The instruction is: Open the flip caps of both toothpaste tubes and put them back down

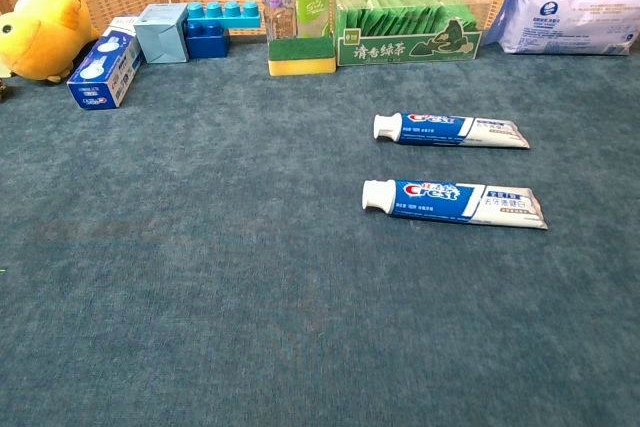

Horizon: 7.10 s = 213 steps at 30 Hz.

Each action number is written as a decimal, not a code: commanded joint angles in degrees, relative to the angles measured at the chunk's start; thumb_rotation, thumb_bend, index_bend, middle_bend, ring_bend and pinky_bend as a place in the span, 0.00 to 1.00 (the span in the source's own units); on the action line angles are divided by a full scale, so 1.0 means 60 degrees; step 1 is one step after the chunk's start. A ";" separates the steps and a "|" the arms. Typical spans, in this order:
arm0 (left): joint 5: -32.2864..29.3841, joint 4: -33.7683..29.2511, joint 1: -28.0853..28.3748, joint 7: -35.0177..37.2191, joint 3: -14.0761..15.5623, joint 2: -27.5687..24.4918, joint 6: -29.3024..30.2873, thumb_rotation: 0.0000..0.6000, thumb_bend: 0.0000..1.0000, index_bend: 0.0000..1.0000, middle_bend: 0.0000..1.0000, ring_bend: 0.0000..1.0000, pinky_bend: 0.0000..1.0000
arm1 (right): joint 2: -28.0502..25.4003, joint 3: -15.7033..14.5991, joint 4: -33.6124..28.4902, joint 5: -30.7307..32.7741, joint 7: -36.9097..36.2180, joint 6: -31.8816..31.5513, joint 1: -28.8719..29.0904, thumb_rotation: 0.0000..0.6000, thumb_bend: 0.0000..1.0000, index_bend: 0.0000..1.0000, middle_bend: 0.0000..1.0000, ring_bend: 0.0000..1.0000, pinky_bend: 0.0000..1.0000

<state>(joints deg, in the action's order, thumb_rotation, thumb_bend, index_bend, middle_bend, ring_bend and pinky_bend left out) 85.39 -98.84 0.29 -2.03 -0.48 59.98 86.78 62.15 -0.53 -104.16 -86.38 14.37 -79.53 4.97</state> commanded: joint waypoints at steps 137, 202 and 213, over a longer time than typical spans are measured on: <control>0.0169 0.0585 0.0791 0.1348 -0.0389 -0.0078 -0.0221 1.00 0.29 0.19 0.08 0.05 0.00 | 0.4864 0.0811 0.0998 0.6287 0.5160 0.1922 0.5374 0.81 0.31 0.32 0.15 0.11 0.24; 0.0758 -0.0234 0.1110 0.0732 -0.0385 -0.0338 -0.0420 1.00 0.29 0.20 0.10 0.10 0.14 | 0.1812 0.2254 0.0508 0.3478 -0.4965 0.6929 0.4932 1.00 0.44 0.96 0.74 0.69 0.64; 0.0947 -0.0693 0.2195 0.0065 -0.0516 -0.0114 -0.1834 1.00 0.29 0.24 0.12 0.13 0.24 | 0.1252 0.2234 0.0172 0.1980 -0.7036 0.7262 0.4764 1.00 0.44 0.96 0.74 0.70 0.64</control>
<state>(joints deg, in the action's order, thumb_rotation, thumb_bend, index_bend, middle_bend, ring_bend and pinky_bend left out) 91.19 -102.28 12.26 -0.69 -3.28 58.77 77.18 70.32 12.92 -102.64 -73.08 -26.38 -36.35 33.73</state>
